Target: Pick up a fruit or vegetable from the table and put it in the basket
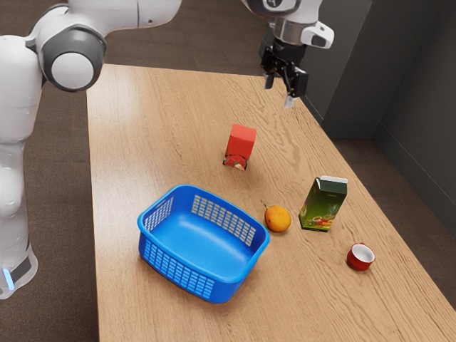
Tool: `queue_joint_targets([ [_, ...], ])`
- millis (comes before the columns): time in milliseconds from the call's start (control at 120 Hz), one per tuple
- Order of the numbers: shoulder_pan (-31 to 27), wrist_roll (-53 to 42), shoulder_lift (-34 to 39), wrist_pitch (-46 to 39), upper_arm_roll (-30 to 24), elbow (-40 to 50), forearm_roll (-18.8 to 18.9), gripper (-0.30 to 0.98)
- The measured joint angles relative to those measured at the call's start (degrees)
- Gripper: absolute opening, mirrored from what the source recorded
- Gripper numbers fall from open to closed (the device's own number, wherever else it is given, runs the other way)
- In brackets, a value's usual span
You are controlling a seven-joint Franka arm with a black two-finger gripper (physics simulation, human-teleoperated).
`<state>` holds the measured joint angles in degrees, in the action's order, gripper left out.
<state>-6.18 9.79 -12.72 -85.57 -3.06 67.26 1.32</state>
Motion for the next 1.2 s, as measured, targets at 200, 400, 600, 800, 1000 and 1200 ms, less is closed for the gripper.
queue_joint_targets([
  [200, -0.07, -2.97, 0.61, -0.64, 0.03, -0.09, 0.13, 0.68],
  [400, 0.18, -4.89, 2.53, 2.82, -5.21, 1.88, -0.37, 0.68],
  [600, 0.15, -6.33, 6.27, 5.20, -10.65, 9.08, -1.05, 0.68],
  [800, 0.39, -7.60, 9.45, 1.68, -12.71, 18.53, -3.25, 0.68],
  [1000, 0.24, -8.75, 10.66, -4.54, -14.48, 24.41, -5.04, 0.68],
  [1200, 1.24, -11.26, 9.71, -9.34, -14.47, 25.83, -3.46, 0.68],
])
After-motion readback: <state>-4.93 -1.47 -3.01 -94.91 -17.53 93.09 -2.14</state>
